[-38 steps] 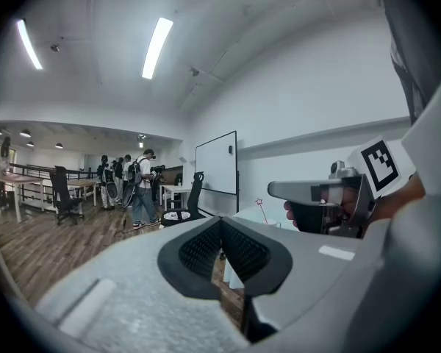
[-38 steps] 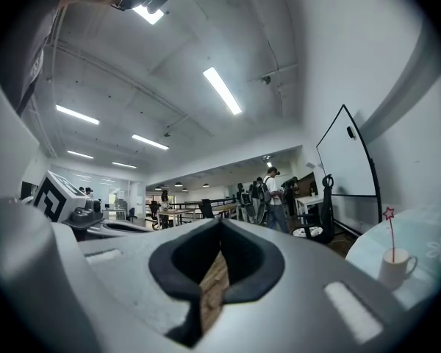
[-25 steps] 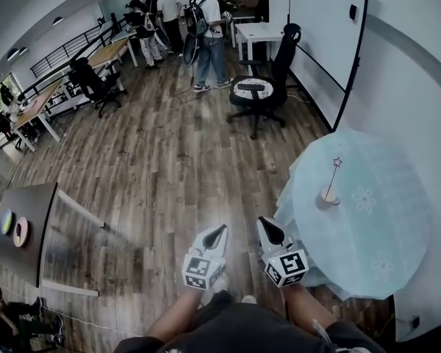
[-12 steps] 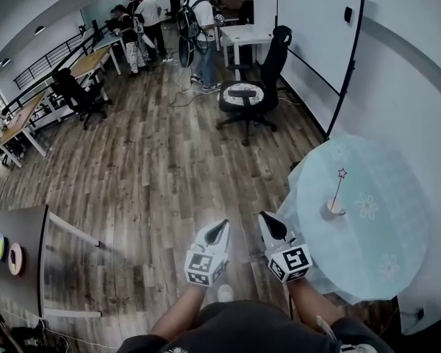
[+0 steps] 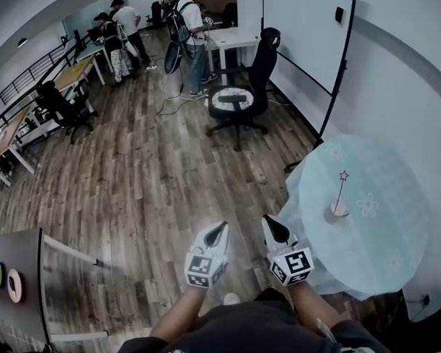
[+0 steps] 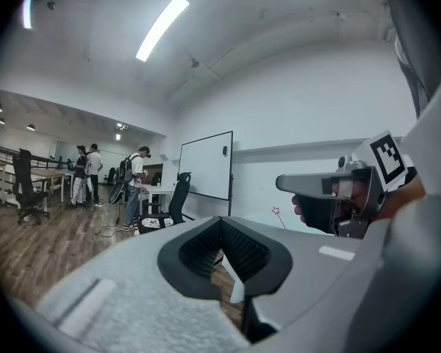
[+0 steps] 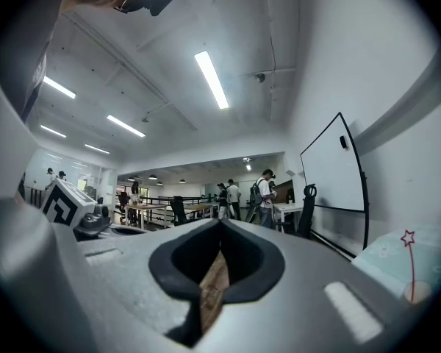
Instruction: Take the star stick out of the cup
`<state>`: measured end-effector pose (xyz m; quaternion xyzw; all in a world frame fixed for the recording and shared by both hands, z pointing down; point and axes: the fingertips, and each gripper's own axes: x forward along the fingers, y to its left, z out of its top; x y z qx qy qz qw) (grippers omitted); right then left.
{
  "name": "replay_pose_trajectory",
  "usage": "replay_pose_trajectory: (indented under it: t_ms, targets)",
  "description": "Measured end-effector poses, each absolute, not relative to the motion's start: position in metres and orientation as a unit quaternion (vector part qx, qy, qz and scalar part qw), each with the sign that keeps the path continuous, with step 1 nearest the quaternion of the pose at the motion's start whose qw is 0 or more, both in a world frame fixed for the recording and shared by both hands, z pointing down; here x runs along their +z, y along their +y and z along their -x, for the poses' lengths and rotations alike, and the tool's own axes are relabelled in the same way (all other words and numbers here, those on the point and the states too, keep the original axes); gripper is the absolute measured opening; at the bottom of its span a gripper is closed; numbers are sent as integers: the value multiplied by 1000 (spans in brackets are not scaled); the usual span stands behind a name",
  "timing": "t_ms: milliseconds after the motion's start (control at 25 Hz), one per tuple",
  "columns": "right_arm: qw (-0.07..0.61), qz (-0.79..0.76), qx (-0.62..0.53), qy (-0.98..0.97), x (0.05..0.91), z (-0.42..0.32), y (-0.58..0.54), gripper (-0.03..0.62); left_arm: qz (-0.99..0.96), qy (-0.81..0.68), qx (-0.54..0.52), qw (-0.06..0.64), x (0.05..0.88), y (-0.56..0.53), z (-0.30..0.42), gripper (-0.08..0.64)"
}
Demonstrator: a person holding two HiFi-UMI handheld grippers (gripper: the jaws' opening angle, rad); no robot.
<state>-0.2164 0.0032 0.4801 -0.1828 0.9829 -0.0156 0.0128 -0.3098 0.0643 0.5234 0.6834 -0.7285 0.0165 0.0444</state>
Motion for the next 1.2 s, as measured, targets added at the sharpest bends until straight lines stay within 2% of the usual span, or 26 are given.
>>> replay_pose_trajectory:
  t_ms: [600, 1200]
  targets:
    - [3, 249, -28, 968, 495, 192, -103, 3, -737, -674, 42, 37, 526, -57, 286, 5]
    - [2, 326, -50, 944, 515, 104, -249, 3, -783, -617, 49, 58, 539, -215, 214, 5]
